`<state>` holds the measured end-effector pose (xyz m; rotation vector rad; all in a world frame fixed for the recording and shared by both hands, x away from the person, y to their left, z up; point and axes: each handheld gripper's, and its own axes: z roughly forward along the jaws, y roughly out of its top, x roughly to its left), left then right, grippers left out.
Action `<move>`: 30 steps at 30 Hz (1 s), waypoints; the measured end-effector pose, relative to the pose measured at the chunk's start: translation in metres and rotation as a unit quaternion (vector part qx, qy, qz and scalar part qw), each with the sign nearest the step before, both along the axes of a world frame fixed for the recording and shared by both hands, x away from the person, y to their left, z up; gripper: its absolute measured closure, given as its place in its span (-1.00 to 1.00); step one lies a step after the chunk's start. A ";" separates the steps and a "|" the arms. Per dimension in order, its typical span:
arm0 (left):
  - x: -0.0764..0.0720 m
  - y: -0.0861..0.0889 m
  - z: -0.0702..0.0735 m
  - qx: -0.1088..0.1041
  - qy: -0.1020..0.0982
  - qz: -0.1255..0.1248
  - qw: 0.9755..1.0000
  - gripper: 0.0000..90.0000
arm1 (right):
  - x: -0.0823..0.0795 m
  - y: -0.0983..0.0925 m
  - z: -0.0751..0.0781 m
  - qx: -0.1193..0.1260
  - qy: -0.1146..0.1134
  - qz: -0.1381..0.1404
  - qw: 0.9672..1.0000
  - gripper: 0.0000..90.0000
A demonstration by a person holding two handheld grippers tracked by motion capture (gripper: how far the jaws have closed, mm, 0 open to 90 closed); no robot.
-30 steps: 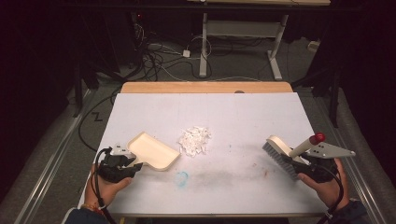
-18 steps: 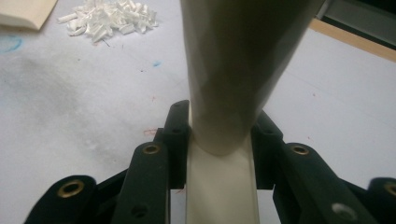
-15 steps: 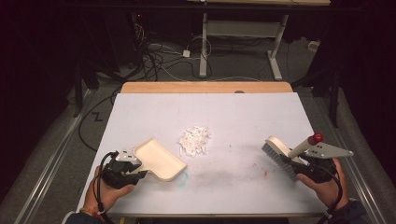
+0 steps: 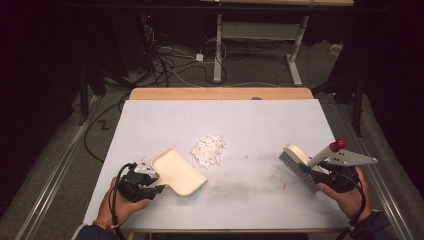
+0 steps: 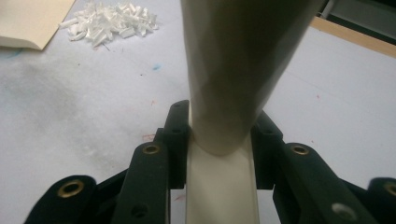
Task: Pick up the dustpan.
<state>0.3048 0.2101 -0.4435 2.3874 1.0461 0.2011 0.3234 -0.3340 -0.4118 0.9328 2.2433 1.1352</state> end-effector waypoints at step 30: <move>0.002 -0.004 -0.007 0.007 0.000 -0.004 1.000 0.40 | -0.001 0.001 0.003 -0.007 -0.008 -0.008 1.000 0.50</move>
